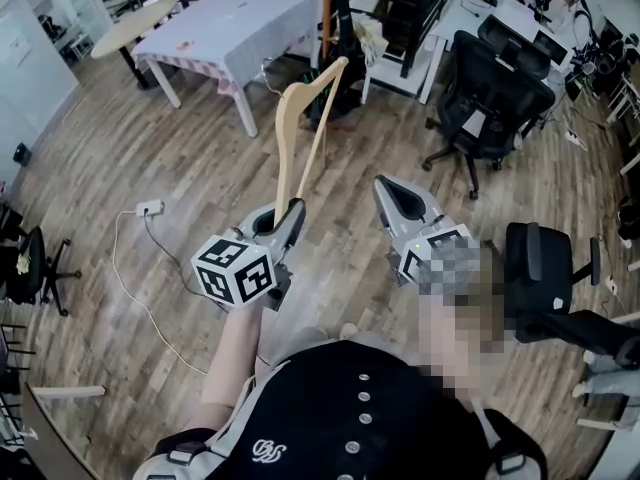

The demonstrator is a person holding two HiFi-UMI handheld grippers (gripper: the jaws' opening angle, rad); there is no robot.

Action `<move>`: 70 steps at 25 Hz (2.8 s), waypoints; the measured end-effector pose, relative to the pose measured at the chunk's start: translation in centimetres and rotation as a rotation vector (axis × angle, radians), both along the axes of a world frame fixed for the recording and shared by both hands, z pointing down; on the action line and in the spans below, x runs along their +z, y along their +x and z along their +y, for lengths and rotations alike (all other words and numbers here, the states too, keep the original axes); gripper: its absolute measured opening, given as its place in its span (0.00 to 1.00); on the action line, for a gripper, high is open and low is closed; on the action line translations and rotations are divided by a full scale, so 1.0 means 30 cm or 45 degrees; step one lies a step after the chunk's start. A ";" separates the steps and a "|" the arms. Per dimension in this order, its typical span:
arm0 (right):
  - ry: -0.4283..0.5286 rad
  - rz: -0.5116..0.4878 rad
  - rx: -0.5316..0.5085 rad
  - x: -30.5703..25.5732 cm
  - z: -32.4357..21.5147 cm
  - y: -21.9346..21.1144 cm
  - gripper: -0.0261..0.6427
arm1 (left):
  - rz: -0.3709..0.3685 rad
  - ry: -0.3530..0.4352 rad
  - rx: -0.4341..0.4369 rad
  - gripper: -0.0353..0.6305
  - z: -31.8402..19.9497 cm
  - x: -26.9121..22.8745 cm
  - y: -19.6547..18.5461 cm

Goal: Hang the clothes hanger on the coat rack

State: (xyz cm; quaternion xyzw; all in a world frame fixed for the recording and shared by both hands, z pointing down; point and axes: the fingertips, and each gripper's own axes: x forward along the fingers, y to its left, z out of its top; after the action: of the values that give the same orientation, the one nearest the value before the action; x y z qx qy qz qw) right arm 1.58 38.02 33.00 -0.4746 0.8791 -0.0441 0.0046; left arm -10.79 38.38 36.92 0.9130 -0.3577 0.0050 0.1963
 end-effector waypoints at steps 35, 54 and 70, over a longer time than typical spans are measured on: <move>-0.020 -0.025 -0.148 0.054 -0.361 0.043 0.04 | 0.065 0.043 -0.053 0.05 -0.372 -0.017 0.222; 0.032 -0.052 -0.028 -0.015 -0.997 -0.028 0.04 | 0.029 0.050 0.033 0.05 -0.993 -0.025 0.133; -0.023 -0.086 0.024 0.055 -1.157 -0.044 0.04 | 0.032 -0.021 0.033 0.05 -1.140 0.068 0.105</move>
State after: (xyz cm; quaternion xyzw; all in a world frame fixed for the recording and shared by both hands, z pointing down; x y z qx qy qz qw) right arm 0.27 3.30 34.66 -0.4813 0.8734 -0.0680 0.0305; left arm -7.65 4.17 38.96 0.9159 -0.3432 -0.0010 0.2082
